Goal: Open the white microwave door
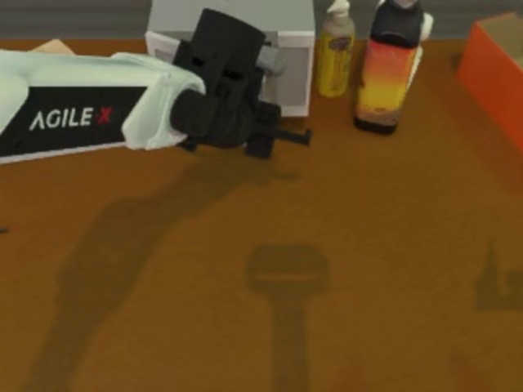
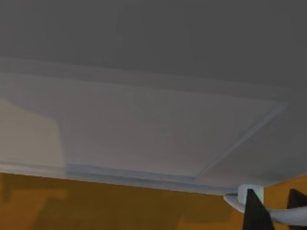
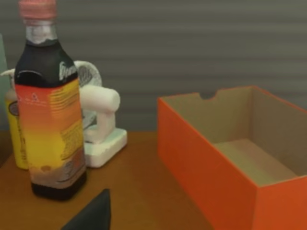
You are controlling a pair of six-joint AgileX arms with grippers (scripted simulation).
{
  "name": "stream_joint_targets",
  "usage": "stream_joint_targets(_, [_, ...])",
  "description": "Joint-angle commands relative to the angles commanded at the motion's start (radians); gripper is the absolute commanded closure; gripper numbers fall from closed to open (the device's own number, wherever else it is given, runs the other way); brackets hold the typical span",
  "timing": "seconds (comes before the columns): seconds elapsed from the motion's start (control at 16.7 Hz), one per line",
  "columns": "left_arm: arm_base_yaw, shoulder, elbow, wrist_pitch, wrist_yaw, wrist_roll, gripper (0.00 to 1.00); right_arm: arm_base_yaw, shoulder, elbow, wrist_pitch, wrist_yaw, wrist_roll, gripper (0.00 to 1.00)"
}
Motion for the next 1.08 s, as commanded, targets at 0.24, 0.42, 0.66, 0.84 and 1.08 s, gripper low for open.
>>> stream_joint_targets(0.24, [0.001, -0.01, -0.017, 0.005, 0.023, 0.018, 1.0, 0.0, 0.0, 0.0, 0.0, 0.0, 0.0, 0.0])
stream_joint_targets(0.42, [0.015, -0.03, -0.041, 0.018, 0.045, 0.051, 1.0, 0.0, 0.0, 0.0, 0.0, 0.0, 0.0, 0.0])
stream_joint_targets(0.66, [0.019, -0.034, -0.049, 0.02, 0.051, 0.06, 1.0, 0.0, 0.0, 0.0, 0.0, 0.0, 0.0, 0.0])
stream_joint_targets(0.84, [0.019, -0.034, -0.049, 0.02, 0.051, 0.06, 1.0, 0.0, 0.0, 0.0, 0.0, 0.0, 0.0, 0.0])
stream_joint_targets(1.08, [0.019, -0.034, -0.049, 0.02, 0.051, 0.06, 1.0, 0.0, 0.0, 0.0, 0.0, 0.0, 0.0, 0.0])
